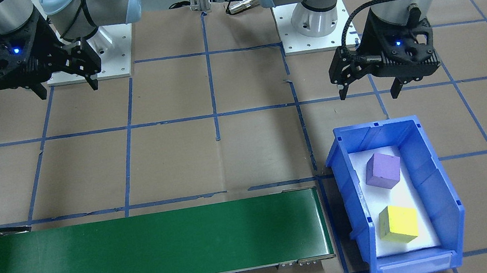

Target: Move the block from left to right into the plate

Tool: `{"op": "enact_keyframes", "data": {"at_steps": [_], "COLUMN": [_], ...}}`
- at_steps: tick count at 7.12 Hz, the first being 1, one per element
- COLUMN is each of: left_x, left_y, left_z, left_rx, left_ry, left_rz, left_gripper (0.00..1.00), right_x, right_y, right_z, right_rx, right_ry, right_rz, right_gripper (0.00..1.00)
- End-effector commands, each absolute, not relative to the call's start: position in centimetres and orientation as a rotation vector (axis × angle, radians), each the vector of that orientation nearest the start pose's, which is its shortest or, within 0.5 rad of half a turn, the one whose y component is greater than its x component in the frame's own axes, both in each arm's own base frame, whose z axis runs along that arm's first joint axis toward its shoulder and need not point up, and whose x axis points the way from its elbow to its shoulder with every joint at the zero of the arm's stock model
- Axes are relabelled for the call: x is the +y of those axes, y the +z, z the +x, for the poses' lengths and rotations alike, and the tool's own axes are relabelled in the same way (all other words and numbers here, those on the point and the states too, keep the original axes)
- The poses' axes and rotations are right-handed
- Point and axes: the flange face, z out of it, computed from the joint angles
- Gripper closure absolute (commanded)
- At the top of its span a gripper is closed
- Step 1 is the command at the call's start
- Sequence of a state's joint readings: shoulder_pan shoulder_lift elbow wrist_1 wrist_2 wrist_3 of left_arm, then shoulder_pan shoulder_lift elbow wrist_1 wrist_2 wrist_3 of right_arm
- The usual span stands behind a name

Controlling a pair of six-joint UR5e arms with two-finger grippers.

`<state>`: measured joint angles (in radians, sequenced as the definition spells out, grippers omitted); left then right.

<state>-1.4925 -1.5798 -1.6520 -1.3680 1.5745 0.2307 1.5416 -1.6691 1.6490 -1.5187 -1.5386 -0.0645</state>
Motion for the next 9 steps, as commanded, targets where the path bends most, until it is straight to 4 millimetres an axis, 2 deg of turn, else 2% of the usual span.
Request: {"op": "enact_keyframes", "data": {"at_steps": [1,3,4,5,6,7,8,9], "left_x": [-51.2,-51.4,-51.8,-52.4,-53.1,-53.6,-55.1,-56.9], "left_y": [46.3,45.8,46.8,47.2,47.0,44.4,41.5,39.0], "left_z": [-9.9,-10.1,-9.4,-7.6,-5.3,-4.7,-4.6,-4.2], "left_rx": [3.107,3.118,3.104,3.095,3.077,3.086,3.106,3.094], "left_ry": [-0.157,-0.148,-0.178,-0.220,-0.249,-0.192,-0.131,-0.142], "left_rz": [0.236,0.257,0.240,0.202,0.249,0.327,0.331,0.345], "left_gripper": [0.00,0.00,0.00,0.00,0.00,0.00,0.00,0.00], "right_x": [-45.0,-45.1,-45.0,-45.0,-45.0,-45.0,-45.0,-45.0], "right_y": [49.1,49.1,49.0,48.5,48.6,48.5,48.5,48.5], "right_z": [12.3,12.3,12.3,12.4,12.4,12.3,12.3,12.3], "right_rx": [3.107,3.107,3.107,3.104,3.105,3.107,3.106,3.107], "right_ry": [0.045,0.048,0.048,0.057,0.057,0.060,0.060,0.057], "right_rz": [-0.054,-0.054,-0.054,-0.044,-0.054,-0.054,-0.056,-0.056], "right_gripper": [0.00,0.00,0.00,0.00,0.00,0.00,0.00,0.00]}}
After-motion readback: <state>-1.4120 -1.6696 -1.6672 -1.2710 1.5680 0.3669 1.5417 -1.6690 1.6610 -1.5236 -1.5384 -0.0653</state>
